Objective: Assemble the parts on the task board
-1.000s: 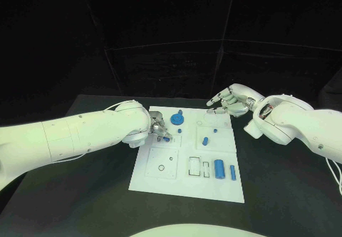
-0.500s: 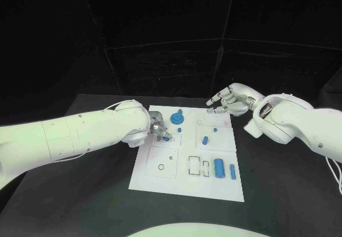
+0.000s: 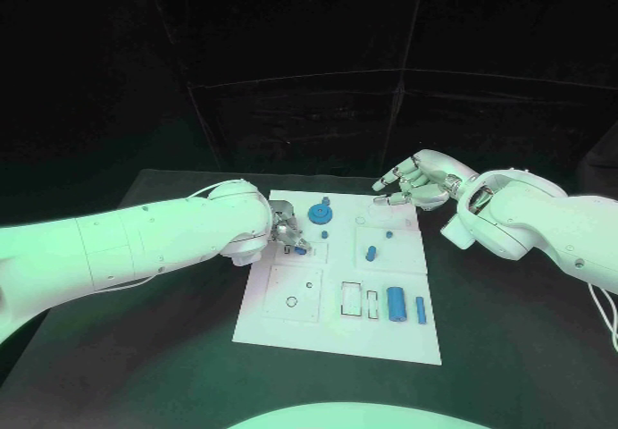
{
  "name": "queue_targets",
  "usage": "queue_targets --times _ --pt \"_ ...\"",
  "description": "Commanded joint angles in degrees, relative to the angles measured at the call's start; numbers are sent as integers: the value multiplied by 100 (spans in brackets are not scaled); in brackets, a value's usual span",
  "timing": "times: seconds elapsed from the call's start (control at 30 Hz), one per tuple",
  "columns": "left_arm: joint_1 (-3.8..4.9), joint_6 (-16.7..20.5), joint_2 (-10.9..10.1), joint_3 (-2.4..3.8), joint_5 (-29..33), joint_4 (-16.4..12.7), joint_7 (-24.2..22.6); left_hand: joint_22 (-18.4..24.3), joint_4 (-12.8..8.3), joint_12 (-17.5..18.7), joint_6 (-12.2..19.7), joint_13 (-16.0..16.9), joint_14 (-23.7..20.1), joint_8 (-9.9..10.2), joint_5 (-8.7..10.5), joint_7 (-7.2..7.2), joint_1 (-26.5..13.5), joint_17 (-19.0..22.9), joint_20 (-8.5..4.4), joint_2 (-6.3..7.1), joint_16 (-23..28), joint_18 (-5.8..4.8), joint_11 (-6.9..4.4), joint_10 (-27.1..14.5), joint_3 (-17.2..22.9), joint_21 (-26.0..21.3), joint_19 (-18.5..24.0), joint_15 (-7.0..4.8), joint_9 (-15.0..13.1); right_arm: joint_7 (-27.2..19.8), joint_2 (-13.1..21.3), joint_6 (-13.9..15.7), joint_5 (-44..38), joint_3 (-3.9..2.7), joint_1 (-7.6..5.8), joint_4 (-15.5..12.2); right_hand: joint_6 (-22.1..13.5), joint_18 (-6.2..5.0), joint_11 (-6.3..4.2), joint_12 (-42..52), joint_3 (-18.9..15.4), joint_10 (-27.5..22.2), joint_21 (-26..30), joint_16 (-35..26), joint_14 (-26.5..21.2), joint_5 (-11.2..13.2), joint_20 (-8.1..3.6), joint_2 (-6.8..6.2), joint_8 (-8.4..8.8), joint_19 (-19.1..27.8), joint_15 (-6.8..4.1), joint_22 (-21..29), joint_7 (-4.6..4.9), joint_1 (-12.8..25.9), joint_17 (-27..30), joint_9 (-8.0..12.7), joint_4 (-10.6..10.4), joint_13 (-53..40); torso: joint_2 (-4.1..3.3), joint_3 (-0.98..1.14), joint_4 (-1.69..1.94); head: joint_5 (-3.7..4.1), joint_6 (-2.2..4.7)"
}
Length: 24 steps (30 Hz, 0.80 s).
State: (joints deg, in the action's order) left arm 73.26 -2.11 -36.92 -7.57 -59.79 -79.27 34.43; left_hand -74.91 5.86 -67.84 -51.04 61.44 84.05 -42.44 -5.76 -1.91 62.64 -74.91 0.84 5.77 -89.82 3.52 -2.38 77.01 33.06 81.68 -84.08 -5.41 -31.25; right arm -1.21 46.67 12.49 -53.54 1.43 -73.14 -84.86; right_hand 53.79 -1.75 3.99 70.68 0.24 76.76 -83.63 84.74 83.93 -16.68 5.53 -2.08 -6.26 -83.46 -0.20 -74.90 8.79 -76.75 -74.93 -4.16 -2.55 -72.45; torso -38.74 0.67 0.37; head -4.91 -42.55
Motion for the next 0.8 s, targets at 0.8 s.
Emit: queue_targets --times 0.8 --pt "-1 -190 140 -9 128 229 91 -407 -292 -93 -265 81 595 -6 -1 94 -696 -1509 -51 9 -18 -105 -52 100 -169 109 -160 -66 50 -34 -15 -69 1 -3 -12 -6 52 -120 -28 -31 -48 -11 40 -26 369 -34 -11 40 -40 22 -48 -133 -2 29 -468 7 -5 14 1 2 0 11 -34"
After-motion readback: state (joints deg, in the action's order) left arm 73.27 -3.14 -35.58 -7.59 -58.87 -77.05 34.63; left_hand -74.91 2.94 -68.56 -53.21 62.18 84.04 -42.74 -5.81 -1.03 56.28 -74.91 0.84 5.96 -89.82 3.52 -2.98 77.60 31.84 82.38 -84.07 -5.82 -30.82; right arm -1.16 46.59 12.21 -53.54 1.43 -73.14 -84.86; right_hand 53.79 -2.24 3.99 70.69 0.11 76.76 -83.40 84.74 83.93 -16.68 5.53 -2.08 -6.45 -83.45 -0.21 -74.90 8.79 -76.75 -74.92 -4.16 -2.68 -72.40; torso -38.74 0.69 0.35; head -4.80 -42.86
